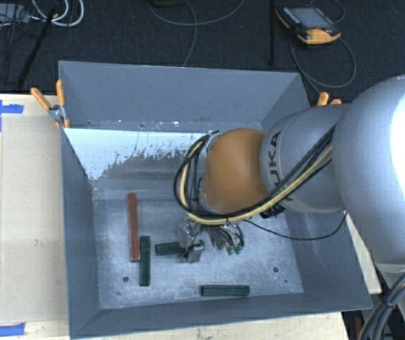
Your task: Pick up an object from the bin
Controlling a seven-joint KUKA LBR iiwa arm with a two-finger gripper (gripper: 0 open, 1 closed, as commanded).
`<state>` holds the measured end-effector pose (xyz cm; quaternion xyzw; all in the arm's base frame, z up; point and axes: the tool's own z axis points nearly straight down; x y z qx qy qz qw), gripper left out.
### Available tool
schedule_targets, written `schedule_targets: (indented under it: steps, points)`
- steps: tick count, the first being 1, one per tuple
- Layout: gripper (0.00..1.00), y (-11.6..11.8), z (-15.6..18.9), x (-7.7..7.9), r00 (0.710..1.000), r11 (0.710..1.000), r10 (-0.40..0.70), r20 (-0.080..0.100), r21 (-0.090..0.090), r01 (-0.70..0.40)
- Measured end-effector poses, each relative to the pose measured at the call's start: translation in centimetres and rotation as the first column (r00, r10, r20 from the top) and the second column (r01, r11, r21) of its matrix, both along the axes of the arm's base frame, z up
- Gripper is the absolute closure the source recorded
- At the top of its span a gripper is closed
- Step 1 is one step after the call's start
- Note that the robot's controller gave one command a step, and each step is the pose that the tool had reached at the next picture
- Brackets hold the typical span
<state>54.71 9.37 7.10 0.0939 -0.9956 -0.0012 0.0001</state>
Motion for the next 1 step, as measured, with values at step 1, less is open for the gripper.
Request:
schedule_targets:
  steps: [1]
  points:
    - [1.0,0.78,18.62,0.86,0.995,0.995,0.1,0.01,-0.001,-0.1]
